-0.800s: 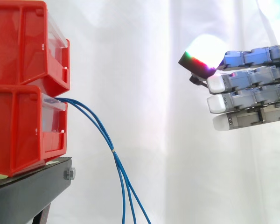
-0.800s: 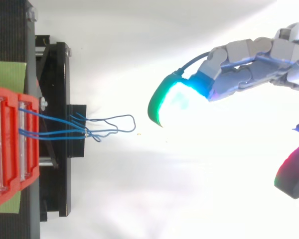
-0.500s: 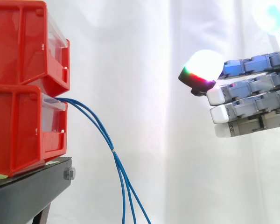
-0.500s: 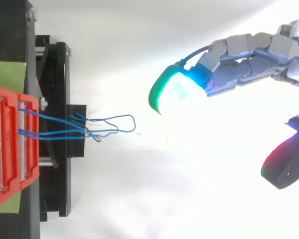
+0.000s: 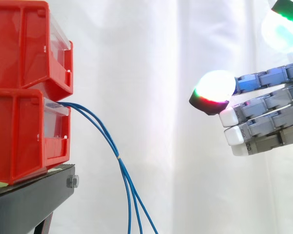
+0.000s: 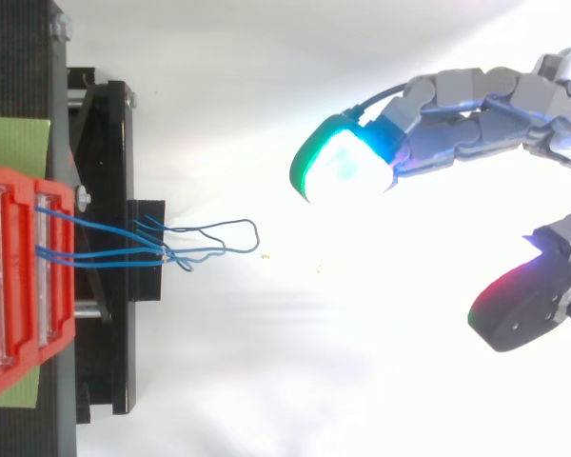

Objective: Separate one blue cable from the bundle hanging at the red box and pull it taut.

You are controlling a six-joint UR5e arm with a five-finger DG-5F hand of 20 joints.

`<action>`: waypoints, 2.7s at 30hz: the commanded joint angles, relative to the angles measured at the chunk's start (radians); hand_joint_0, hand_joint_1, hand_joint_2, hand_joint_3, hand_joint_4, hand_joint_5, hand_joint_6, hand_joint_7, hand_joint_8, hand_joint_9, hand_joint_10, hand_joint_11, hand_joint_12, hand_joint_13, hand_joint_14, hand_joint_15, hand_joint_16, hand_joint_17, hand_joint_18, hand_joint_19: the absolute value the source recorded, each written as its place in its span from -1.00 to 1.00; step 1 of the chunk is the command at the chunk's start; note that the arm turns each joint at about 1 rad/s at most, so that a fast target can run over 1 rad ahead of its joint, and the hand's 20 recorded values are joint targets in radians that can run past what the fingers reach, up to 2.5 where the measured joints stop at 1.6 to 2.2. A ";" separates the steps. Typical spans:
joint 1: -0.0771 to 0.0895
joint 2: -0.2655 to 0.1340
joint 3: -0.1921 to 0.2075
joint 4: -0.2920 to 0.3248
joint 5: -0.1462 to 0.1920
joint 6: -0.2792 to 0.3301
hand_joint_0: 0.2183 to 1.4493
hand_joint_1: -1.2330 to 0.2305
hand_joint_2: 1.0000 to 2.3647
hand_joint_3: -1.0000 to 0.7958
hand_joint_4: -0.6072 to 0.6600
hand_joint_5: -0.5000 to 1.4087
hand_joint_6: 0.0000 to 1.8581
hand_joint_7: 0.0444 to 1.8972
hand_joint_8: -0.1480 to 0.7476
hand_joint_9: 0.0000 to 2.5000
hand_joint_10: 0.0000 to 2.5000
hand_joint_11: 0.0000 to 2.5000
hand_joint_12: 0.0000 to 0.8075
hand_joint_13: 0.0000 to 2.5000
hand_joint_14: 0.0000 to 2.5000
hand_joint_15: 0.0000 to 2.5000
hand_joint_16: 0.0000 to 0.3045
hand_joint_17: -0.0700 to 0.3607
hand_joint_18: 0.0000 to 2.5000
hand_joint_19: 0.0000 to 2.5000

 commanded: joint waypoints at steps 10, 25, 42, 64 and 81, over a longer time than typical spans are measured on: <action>0.009 -0.058 0.001 0.050 -0.001 0.007 -0.49 -0.36 -1.00 -0.44 0.38 -0.71 -0.46 -0.20 0.09 -0.59 -0.99 -0.64 -0.04 -0.45 -0.99 -0.68 -0.74 -0.26 -0.66 -0.81; 0.002 -0.141 0.040 0.138 0.013 -0.005 -0.50 -0.40 -1.00 -0.44 0.38 -0.71 -0.46 -0.20 0.08 -0.65 -0.99 -0.70 -0.14 -0.70 -1.00 -0.88 -0.76 -0.29 -0.88 -1.00; 0.002 -0.143 0.043 0.145 0.045 -0.082 -0.50 -0.36 -1.00 -0.44 0.40 -0.70 -0.46 -0.21 0.10 -0.63 -0.99 -0.75 -0.19 -0.65 -1.00 -0.89 -0.77 -0.32 -0.82 -0.98; -0.004 -0.235 0.129 0.123 0.009 -0.053 -0.50 -0.34 -1.00 -0.44 0.41 -0.69 -0.46 -0.21 0.11 -0.61 -0.99 -0.75 -0.19 -0.63 -1.00 -0.88 -0.78 -0.32 -0.81 -0.97; -0.014 -0.324 0.234 0.129 -0.034 -0.045 -0.50 -0.33 -1.00 -0.44 0.42 -0.69 -0.46 -0.21 0.11 -0.59 -0.99 -0.75 -0.19 -0.61 -1.00 -0.88 -0.78 -0.32 -0.80 -0.97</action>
